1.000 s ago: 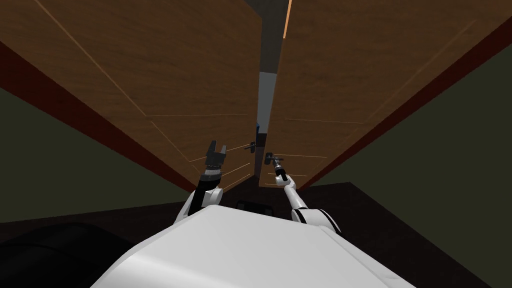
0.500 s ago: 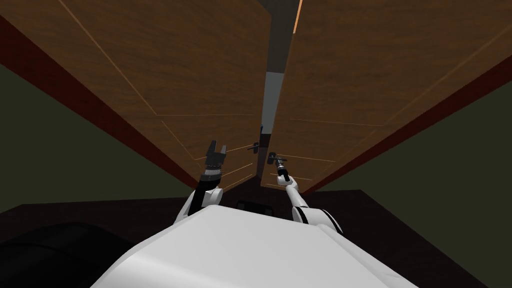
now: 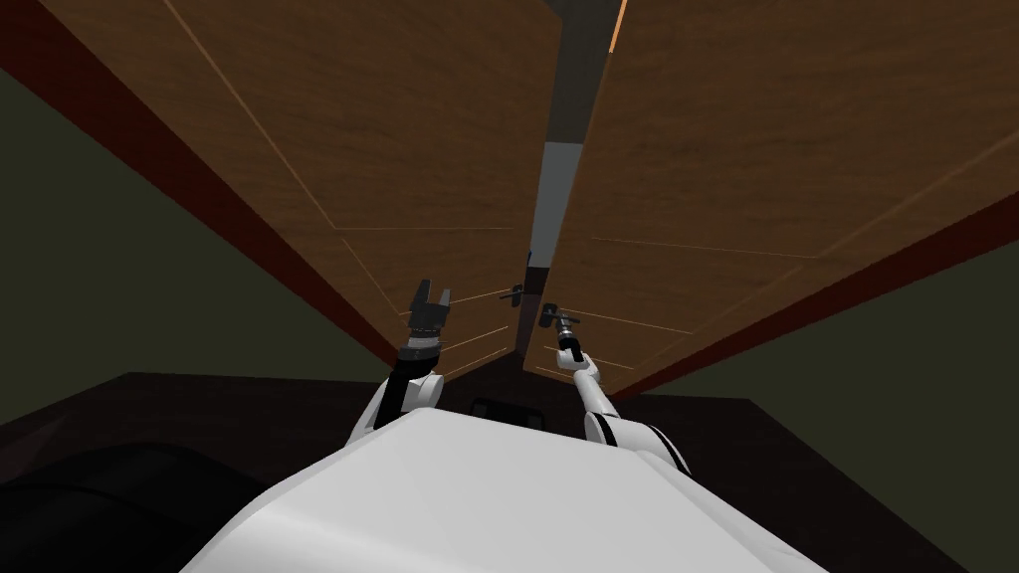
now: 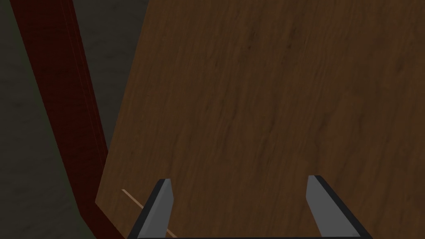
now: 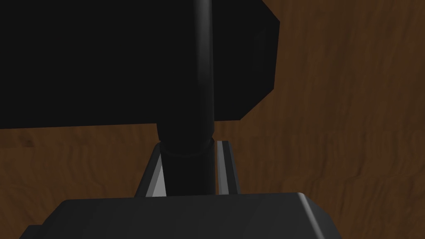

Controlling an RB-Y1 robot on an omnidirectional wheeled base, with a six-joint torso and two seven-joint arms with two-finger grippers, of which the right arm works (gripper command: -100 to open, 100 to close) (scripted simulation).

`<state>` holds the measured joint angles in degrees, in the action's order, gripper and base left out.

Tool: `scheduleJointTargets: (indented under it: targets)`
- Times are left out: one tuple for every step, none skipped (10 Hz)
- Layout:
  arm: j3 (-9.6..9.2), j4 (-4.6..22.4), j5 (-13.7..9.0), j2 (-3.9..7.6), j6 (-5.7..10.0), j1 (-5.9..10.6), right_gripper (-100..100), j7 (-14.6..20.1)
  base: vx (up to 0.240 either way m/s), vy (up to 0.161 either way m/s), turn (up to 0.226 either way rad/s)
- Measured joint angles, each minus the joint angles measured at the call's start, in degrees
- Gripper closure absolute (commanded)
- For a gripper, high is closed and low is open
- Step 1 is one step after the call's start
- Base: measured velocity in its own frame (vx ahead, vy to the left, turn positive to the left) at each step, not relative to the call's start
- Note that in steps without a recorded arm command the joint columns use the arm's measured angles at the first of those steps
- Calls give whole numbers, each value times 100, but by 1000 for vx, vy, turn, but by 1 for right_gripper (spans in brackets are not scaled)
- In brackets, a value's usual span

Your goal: Push the door open

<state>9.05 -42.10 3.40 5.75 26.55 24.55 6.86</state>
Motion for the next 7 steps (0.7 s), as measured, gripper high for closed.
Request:
scheduleJointTargets:
  targets:
    - [112, -196, -30, -26, -72, -115, 100, -86, 26, 2, 64]
    - [243, 100, -65, -17, 54, 47, 100, -172, 22, 7, 159]
    - [414, 360, -120, 29, 160, 194, 100, -255, 25, 2, 69]
    - [460, 130, -130, 11, 77, 71, 100, -291, 35, 6, 133]
    - [572, -24, -161, -7, -10, -14, 100, -357, 48, 14, 218]
    - [681, -59, -217, 59, -34, -68, 100, -408, 33, 5, 79]
    - [803, 82, -250, 73, 41, 0, 100, -469, 33, 6, 128]
